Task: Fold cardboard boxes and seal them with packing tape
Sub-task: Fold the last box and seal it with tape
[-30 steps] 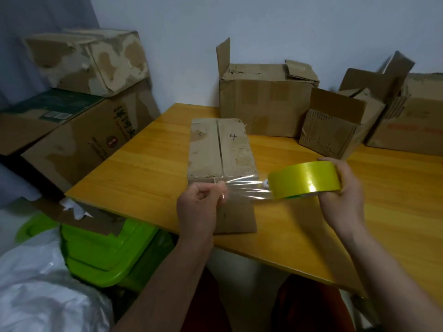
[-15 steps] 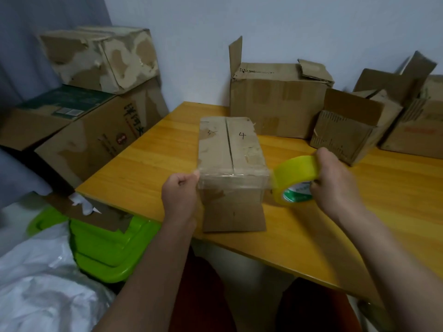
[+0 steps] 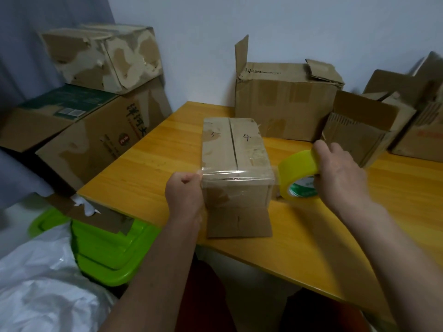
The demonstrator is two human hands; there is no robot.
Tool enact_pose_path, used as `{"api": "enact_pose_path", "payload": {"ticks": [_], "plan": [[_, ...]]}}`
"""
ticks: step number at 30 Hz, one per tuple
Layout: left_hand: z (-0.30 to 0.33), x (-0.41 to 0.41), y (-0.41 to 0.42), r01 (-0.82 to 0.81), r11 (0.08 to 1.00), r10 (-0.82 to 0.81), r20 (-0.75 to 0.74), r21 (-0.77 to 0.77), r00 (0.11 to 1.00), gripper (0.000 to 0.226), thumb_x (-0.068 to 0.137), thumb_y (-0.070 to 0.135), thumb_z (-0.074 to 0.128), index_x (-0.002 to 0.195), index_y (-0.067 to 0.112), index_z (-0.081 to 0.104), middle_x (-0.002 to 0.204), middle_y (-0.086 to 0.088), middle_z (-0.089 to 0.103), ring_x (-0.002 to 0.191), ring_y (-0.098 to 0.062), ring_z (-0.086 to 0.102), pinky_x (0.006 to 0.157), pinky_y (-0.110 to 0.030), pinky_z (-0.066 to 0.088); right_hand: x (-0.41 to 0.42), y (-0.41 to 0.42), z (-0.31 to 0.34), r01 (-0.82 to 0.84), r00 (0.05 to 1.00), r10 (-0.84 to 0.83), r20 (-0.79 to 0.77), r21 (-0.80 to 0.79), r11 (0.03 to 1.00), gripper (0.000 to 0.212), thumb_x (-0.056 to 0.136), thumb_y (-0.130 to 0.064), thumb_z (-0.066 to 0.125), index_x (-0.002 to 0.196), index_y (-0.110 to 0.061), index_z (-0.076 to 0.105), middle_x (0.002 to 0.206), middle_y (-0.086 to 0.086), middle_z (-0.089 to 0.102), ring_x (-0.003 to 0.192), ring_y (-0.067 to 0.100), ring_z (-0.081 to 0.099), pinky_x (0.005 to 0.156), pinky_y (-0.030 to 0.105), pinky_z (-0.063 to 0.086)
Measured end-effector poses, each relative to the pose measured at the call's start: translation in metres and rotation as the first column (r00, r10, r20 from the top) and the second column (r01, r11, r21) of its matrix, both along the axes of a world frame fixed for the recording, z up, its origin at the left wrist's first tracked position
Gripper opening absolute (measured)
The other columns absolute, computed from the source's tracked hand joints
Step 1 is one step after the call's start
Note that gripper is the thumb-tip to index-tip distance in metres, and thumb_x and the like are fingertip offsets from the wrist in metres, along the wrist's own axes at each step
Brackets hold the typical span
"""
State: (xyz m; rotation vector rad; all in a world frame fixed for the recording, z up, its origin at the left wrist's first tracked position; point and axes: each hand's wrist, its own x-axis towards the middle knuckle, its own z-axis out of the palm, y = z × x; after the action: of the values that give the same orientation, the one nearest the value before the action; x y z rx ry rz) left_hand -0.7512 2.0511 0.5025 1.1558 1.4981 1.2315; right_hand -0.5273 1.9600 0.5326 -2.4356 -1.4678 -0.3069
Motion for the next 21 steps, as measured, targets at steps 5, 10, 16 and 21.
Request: {"api": "enact_pose_path", "payload": {"ticks": [5,10,16,21], "plan": [[-0.004,-0.009,0.002,-0.028,1.000,0.028,0.000,0.012,1.000,0.017,0.097,0.022,0.057,0.083,0.014,0.054,0.081,0.000,0.052,0.075,-0.017,0.050,0.075,-0.041,0.048,0.001,0.003,-0.004,0.040,0.993,-0.030,0.111,-0.090,0.995,0.053,0.083,-0.010,0.068,0.123,-0.021,0.036,0.113,0.013,0.040,0.101,0.033,0.043,0.065,0.038,0.040],[-0.005,-0.013,0.016,0.028,0.998,-0.025,0.042,-0.064,0.999,0.027,0.097,0.017,0.057,0.072,0.008,0.049,0.073,-0.006,0.046,0.076,-0.022,0.047,0.078,-0.045,0.049,-0.001,0.010,-0.003,0.042,0.991,-0.025,0.133,-0.123,0.991,0.047,0.086,-0.011,0.065,0.123,-0.022,0.039,0.110,0.013,0.041,0.101,0.033,0.044,0.065,0.038,0.044],[-0.020,-0.013,0.024,0.122,0.966,-0.114,0.044,-0.227,0.992,0.032,0.097,0.014,0.056,0.067,0.012,0.046,0.069,-0.006,0.045,0.063,-0.021,0.045,0.062,-0.031,0.039,-0.009,0.016,-0.009,0.039,0.977,0.010,0.213,-0.226,0.973,0.045,0.089,-0.017,0.061,0.129,-0.026,0.043,0.115,0.011,0.044,0.107,0.032,0.045,0.074,0.037,0.047],[-0.032,-0.011,0.028,0.178,0.935,-0.148,0.118,-0.306,0.982,0.023,0.094,0.019,0.061,0.073,0.013,0.053,0.078,-0.007,0.053,0.071,-0.020,0.051,0.074,-0.038,0.046,-0.014,0.017,-0.013,-0.023,0.943,0.100,0.318,-0.237,0.971,0.038,0.094,-0.018,0.050,0.131,-0.027,0.047,0.114,0.008,0.045,0.109,0.029,0.043,0.083,0.035,0.042]]}}
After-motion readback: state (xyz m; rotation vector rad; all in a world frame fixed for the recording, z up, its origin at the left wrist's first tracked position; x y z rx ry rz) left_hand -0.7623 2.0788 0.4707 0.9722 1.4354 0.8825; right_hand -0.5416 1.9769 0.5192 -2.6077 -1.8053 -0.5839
